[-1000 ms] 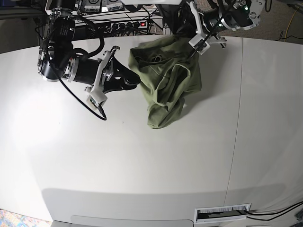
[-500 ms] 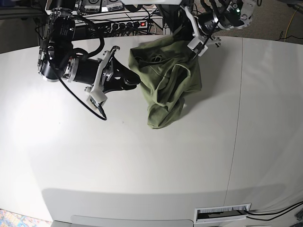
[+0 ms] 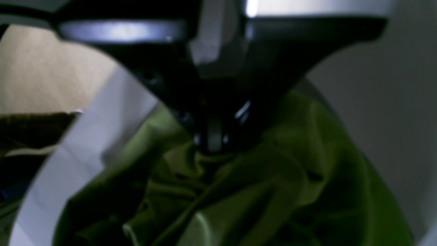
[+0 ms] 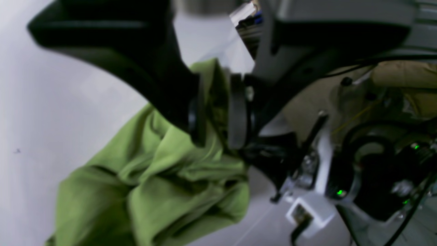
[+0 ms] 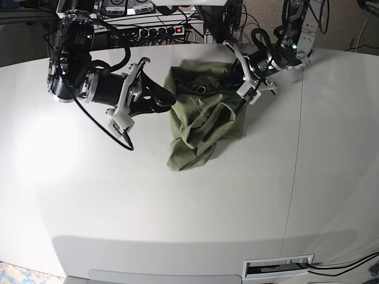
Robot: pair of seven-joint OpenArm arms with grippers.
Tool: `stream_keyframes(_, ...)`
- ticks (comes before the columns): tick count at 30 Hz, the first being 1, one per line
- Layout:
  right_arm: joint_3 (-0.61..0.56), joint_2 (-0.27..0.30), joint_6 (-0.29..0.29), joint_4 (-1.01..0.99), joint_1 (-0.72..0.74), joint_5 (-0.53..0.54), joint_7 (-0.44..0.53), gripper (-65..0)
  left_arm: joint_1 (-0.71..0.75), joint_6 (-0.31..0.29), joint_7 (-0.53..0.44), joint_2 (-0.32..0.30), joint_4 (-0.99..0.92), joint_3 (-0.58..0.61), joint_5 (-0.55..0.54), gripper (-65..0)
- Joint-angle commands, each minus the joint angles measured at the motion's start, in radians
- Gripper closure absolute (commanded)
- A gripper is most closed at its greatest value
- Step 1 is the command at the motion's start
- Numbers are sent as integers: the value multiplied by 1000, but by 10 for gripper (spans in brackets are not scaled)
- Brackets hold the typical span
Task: Fold the T-shirt properly
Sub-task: 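Lower both grippers onto the bunched shirt and grasp its sides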
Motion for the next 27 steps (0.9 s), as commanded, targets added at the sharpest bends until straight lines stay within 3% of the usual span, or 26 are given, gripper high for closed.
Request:
stream_keyframes(1,4,8,4,17,11,22,21,-131,-16,35,63,-8,-26,-3,82,0)
stream_keyframes(6,4,8,4,17,11,11,21,-131,-89,34,41,-18,-104,-4,172,0)
stream_keyframes(9,4,7,4,17,11,-51,21,-131,-117,34,31,-27,-124,-4,215,0)
stream_keyframes(14,1,-9,4,17,29,-231,186,-131,-127,32,34,-35,-124,-3,214,0)
stream_keyframes(18,-7,-34,4,11,56,-299,256,-131,-127,27,46,-35,-123,-3,214,0)
stream_keyframes(27,-193,-37,4,-161,193,-499,391,-132,-127,26,49,-35,-123,-3,214,0)
